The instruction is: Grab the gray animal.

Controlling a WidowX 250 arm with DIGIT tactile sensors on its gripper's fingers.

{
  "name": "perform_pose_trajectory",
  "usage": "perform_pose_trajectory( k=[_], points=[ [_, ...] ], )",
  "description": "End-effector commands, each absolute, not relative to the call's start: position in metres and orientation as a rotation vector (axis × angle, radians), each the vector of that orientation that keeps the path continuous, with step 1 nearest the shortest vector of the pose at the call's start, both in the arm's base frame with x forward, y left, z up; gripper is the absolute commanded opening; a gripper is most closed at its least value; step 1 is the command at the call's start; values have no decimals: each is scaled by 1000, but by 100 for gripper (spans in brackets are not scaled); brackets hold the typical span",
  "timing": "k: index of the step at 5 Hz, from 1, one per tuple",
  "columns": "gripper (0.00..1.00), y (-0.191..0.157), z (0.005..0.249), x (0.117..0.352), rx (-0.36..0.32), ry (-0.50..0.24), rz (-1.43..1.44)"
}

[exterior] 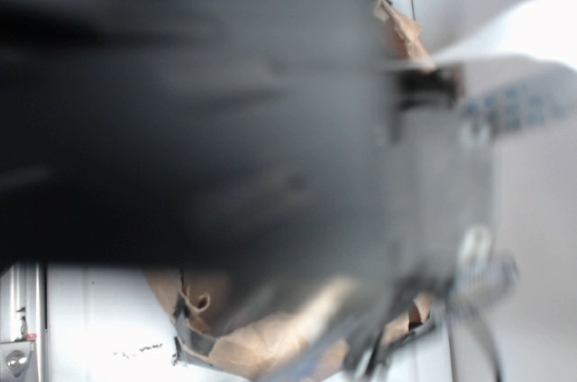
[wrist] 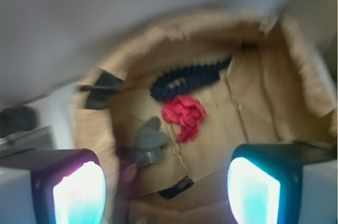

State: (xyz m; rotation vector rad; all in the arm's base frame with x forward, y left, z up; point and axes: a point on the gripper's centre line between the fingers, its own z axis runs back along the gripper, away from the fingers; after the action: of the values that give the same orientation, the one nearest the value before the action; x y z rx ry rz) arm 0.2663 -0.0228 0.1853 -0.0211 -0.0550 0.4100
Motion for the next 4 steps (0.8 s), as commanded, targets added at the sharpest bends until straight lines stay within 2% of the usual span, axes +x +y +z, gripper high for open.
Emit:
perform_pose_trajectory(
  k=[1, 2, 4],
  points=[
    [100, -25, 129, 243, -107, -67, 547],
    [100, -31, 106, 240, -112, -48, 593],
    [100, -57, 93, 255, -120, -48, 644]
  ],
)
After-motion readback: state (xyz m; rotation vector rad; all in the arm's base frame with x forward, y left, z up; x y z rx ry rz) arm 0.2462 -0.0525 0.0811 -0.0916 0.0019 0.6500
